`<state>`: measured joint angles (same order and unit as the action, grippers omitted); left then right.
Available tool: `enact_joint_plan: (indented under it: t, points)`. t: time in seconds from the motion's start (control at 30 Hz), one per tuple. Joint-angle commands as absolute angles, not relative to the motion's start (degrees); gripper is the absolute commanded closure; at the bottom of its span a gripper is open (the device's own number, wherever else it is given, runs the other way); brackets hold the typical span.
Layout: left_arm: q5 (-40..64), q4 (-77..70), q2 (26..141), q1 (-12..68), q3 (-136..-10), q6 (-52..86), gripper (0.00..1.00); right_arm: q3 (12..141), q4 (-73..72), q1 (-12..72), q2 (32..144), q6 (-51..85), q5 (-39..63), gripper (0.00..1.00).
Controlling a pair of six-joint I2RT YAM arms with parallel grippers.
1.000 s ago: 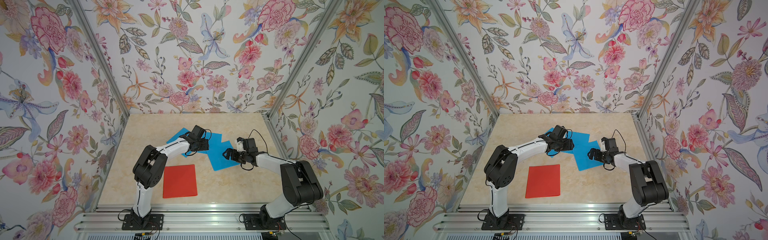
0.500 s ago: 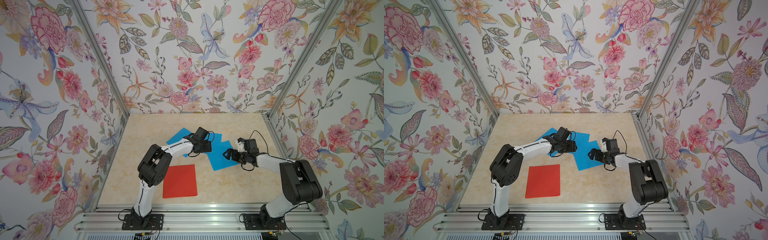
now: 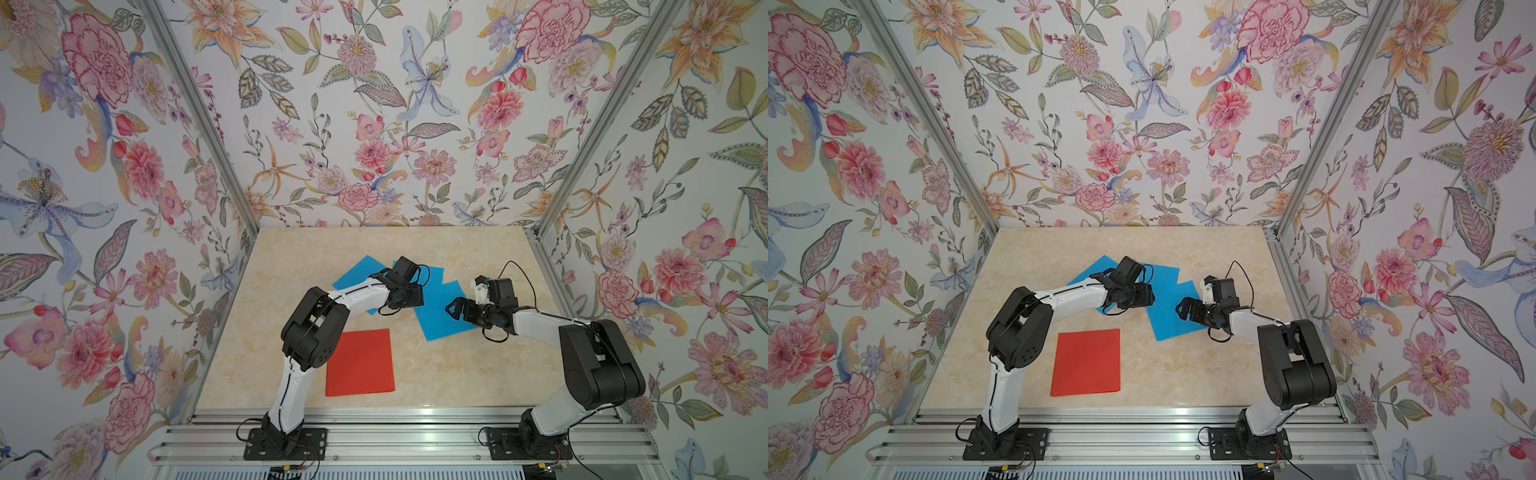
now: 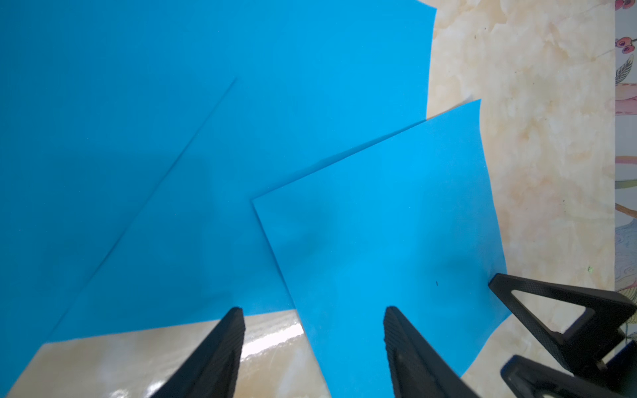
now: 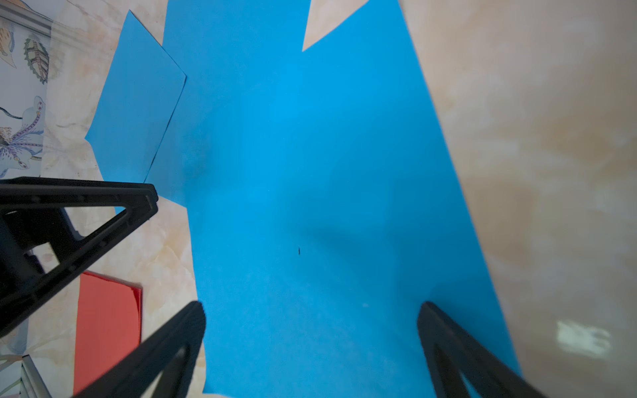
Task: Sort the scattered colored papers by color
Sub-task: Pick up the colored paper from the center of the board.
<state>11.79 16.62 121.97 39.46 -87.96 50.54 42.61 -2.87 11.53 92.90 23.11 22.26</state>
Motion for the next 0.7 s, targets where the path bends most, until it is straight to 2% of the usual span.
enact_joint_plan:
  t: [0.0,0.67]
  points:
    - [11.22,16.7,124.57,40.6,-90.12,51.33,0.33,40.96,-2.11,11.43,93.39,23.04,23.03,0.0]
    - [11.31,16.31,127.04,41.22,-90.93,53.4,0.34,40.07,-3.15,11.34,93.56,23.13,23.58,0.0]
